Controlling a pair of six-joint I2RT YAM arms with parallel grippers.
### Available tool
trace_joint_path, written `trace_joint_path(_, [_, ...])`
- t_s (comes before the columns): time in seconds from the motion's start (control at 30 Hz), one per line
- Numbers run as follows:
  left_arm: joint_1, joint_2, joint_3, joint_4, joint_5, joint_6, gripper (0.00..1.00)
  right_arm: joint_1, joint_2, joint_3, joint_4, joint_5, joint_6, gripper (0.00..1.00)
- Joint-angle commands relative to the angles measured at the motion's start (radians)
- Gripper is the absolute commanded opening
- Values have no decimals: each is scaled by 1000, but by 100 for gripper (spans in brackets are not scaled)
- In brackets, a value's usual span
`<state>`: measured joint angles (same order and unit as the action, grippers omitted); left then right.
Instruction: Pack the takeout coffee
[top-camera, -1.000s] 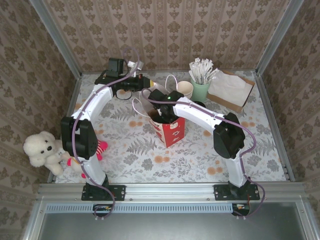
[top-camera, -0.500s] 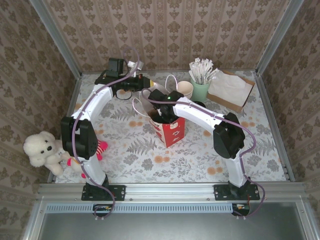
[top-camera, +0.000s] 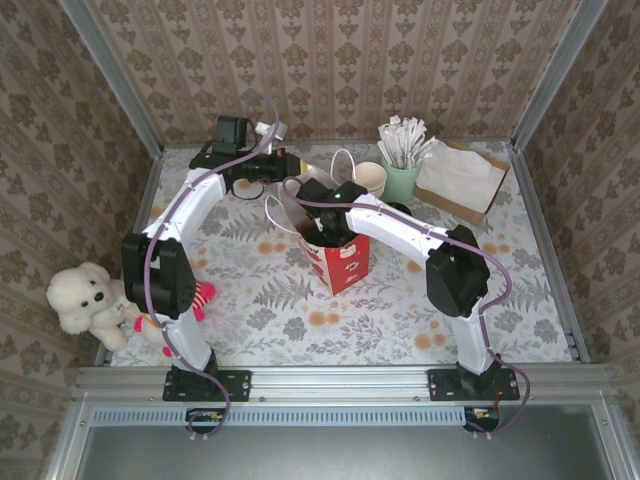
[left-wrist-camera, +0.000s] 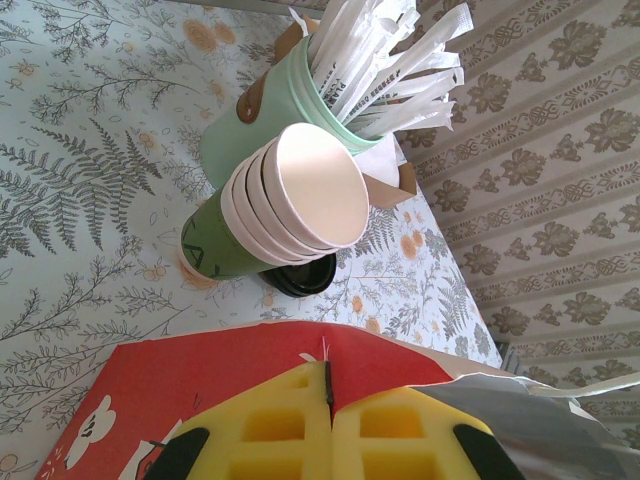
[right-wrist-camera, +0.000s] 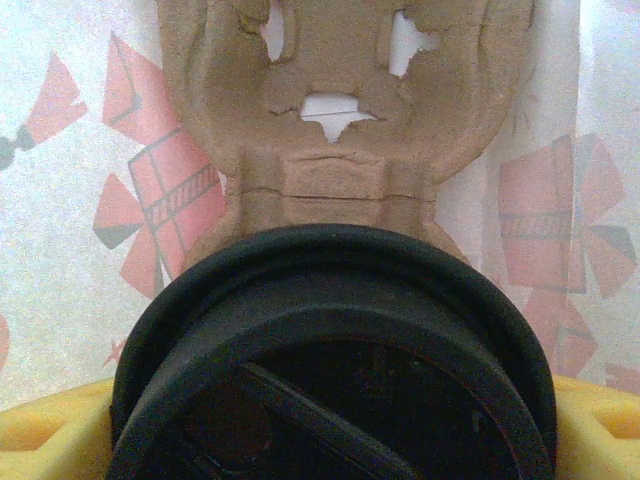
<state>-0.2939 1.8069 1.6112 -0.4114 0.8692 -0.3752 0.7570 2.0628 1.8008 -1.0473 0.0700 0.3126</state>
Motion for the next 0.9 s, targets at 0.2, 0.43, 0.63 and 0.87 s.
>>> trace_joint_path(0.2, [-7,-3,42,37,42,-12,0,-5,157,-70,-90,-43,-27,42])
trace_joint_path(0.43, [-23,-10,96,25,33,16,0,-5,81,44,-81,-54,-13,46])
trace_joint_path(0.63, [-43,-26,118,13,33,36,0,-7,21,94,-64,-28,-2,51])
trace_joint_path(0.87, [-64,-68,90,35,24,51,0,-7,-30,48,4,28,19,59])
